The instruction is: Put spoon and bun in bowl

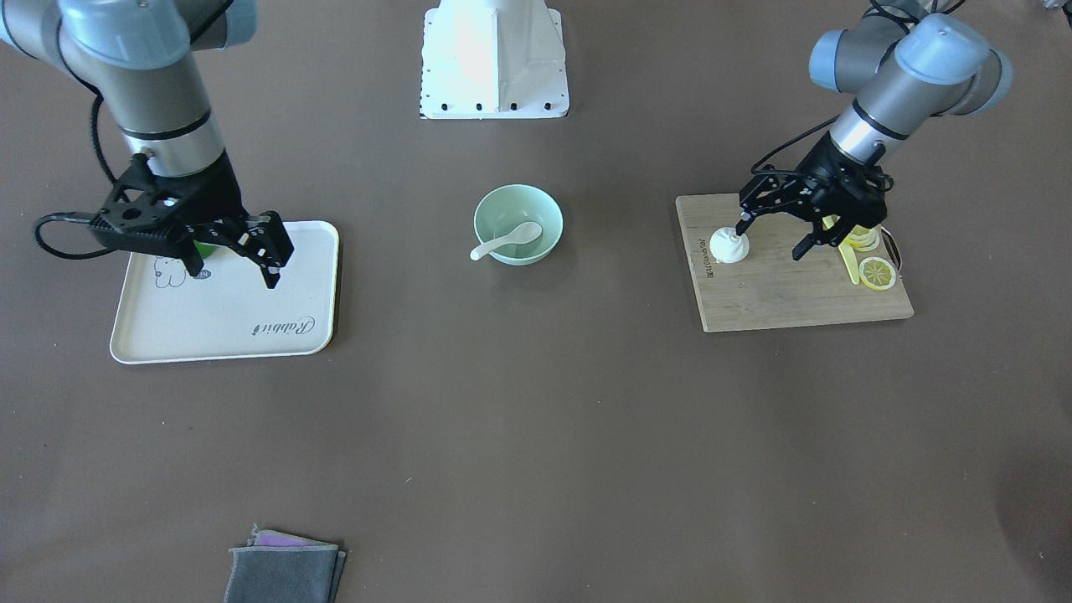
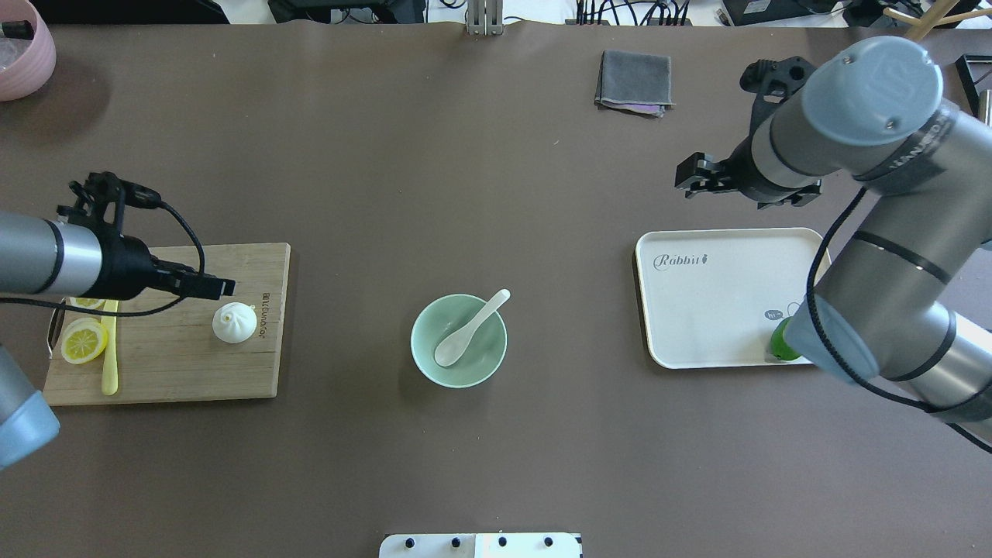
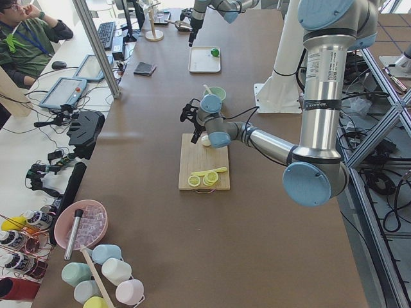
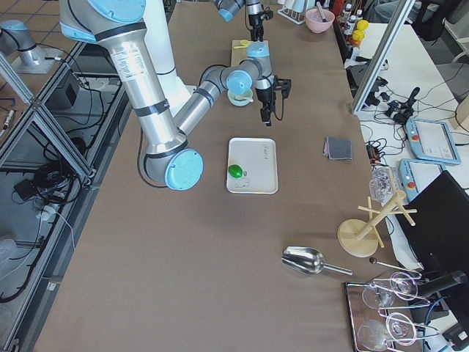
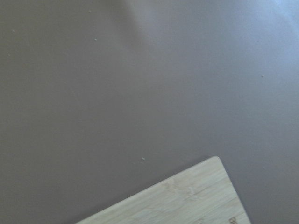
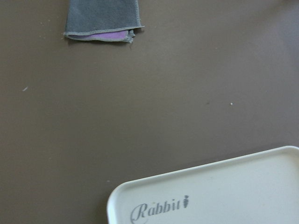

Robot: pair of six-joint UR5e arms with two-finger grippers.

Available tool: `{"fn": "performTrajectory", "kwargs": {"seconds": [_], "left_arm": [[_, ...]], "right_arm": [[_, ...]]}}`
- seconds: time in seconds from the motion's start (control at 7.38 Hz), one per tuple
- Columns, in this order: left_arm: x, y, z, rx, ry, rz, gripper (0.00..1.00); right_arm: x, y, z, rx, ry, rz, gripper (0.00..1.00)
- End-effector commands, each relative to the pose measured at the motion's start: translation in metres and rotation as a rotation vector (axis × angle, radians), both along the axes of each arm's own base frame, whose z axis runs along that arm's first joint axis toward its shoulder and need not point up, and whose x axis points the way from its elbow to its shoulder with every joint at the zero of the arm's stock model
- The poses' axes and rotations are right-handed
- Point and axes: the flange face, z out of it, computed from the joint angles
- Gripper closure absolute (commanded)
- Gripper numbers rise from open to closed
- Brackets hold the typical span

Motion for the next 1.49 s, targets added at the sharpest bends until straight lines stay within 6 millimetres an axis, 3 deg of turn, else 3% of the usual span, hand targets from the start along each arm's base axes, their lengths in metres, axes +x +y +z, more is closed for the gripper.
{"fn": "performTrajectory", "kwargs": {"seconds": [0.0, 0.41, 0.81, 1.08, 1.36], "left_arm": [[0.058, 0.051, 0.010, 0.072, -0.071, -0.028, 0.02], [0.042, 0.044, 0.026, 0.070, -0.106, -0.049, 0.03], [0.049, 0.040, 0.027, 0.088, -0.122, -0.079, 0.03], [0.052, 0.040, 0.025, 0.090, -0.118, -0.078, 0.21], [0.053, 0.040, 0.022, 0.092, -0.111, -0.076, 0.52]], "right_arm": [[0.066, -0.012, 0.045, 0.030, 0.015, -0.095, 0.00], [0.071, -0.012, 0.043, 0.028, 0.007, -0.087, 0.00], [0.071, -0.012, 0.044, 0.024, 0.007, -0.083, 0.00], [0.070, -0.013, 0.044, 0.023, 0.007, -0.081, 0.00], [0.070, -0.013, 0.044, 0.023, 0.007, -0.081, 0.00]]}}
